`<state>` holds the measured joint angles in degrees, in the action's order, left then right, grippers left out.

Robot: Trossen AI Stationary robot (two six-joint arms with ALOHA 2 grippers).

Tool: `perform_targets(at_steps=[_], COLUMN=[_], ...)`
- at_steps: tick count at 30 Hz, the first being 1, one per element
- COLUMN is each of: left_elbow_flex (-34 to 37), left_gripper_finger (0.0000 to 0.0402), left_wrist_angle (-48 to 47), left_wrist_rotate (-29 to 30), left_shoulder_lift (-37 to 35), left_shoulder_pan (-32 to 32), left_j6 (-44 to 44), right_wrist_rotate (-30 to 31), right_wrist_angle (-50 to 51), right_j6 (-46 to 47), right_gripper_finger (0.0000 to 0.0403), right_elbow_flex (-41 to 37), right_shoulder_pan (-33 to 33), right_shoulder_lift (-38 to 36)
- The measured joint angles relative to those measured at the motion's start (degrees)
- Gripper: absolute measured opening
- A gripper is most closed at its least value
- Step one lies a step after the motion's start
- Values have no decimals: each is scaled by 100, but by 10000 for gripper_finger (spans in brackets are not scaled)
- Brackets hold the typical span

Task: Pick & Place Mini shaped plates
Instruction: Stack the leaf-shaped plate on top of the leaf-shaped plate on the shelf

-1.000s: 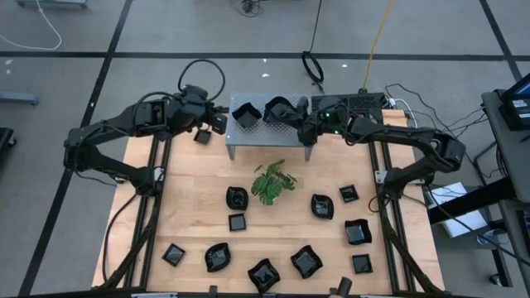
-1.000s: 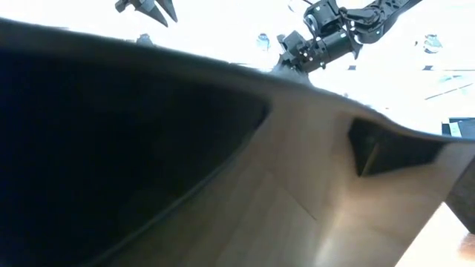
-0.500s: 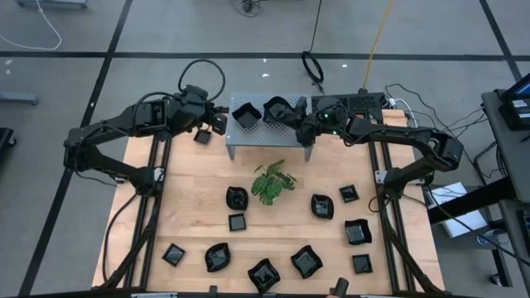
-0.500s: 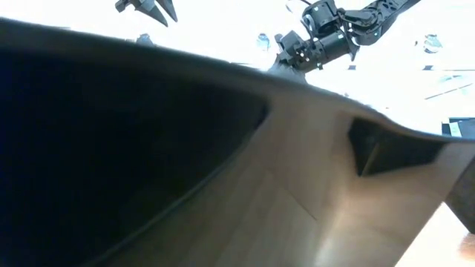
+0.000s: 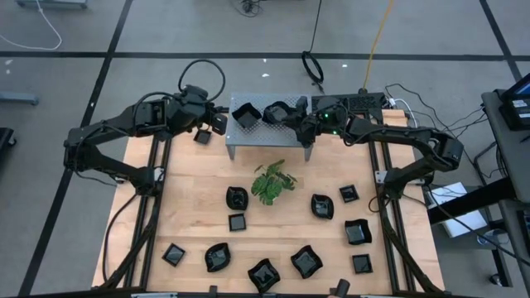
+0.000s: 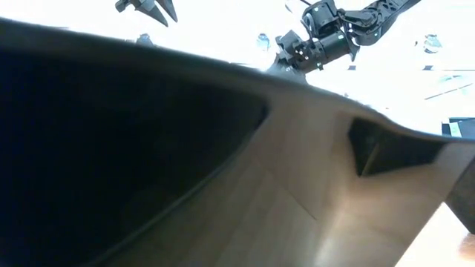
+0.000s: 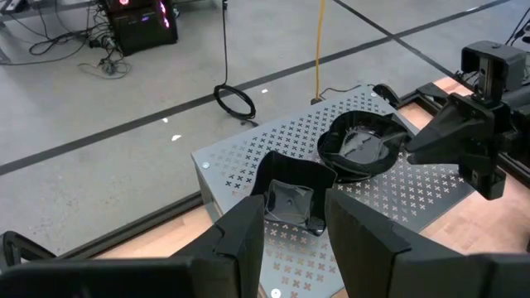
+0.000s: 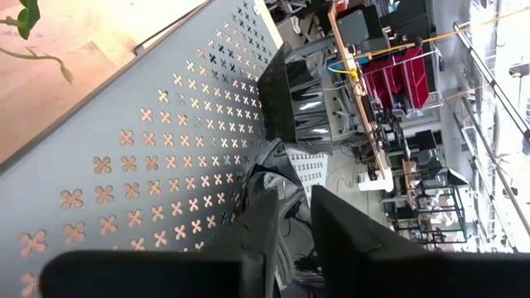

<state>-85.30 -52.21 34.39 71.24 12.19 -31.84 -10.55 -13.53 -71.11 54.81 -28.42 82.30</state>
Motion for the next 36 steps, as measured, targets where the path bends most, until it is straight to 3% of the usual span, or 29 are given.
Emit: perform_targets(at_steps=[8,11,19,25,30,36], left_elbow_flex=[0,0,0,108,418,522], left_gripper_finger=[131,131,131,131,131,131], left_wrist_angle=[0,-2,43,855,1831,2105], left_wrist_rotate=[-1,-142,-264,-744,-911,-890], left_shoulder_lift=[0,0,0,-4,70,376], left_shoulder_pan=[0,0,0,0,9,115], left_j6=[7,7,117,1567,2433,2896], right_wrist_rotate=[431,773,726,735,755,803], right_wrist_angle=[-95,16,350,923,1340,1110], right_j6=[653,1503,4368,5625,7253,9001], right_gripper_finger=[79,78,80,80,82,129], right_elbow_flex=[-9,-13,-11,-7,-9,-7], right_shoulder_pan=[34,85,16,-187,-311,-385], right_shoulder_lift=[-2,-145,-901,-1395,-1464,-1328])
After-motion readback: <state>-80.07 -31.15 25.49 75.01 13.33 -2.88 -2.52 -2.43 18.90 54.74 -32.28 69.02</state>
